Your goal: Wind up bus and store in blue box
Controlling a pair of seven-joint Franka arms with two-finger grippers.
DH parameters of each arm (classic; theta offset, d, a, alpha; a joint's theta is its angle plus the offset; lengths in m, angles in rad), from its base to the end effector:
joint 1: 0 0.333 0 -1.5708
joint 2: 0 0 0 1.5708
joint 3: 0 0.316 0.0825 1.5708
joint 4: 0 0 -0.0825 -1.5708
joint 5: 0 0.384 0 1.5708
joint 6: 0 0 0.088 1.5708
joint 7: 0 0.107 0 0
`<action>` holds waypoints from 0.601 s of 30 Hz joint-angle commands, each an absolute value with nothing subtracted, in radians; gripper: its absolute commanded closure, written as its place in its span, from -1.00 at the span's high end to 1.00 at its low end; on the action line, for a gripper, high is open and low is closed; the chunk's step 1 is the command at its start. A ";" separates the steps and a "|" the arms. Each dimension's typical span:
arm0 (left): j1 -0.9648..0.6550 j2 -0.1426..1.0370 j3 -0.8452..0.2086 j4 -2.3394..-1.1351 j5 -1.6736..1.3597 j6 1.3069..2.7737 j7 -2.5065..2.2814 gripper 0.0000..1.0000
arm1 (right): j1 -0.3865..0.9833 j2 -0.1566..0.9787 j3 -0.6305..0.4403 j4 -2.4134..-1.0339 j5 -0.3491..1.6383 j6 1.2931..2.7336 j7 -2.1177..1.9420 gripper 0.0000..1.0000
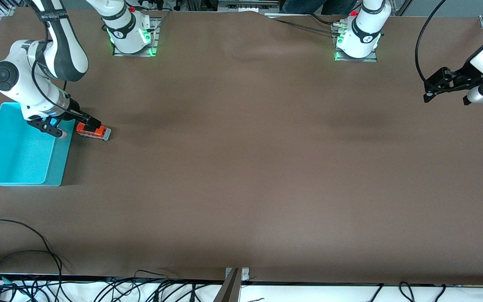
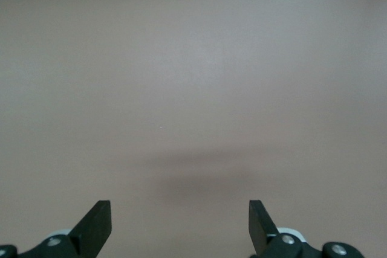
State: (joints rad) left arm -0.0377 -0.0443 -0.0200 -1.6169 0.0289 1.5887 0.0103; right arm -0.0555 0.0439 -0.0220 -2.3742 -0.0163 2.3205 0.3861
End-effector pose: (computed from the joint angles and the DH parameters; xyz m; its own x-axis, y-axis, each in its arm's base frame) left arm 0.5415 -0.0285 0.6286 0.9975 -0.0684 0.0158 -0.0680 -0.9972 -0.0300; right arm 0.4880 -0.0382 0.2968 0.8954 -0.4369 -0.0859 -0.4344 -0.8995 0.0476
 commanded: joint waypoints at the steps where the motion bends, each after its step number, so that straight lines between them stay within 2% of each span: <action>1: -0.046 -0.020 -0.020 -1.578 0.043 1.572 -0.003 1.00 | -0.077 0.072 -0.043 -2.382 -0.025 2.359 0.573 1.00; 18: -0.026 -0.017 -0.006 -1.578 0.051 1.571 0.012 1.00 | -0.075 0.153 -0.086 -2.382 -0.029 2.473 1.000 1.00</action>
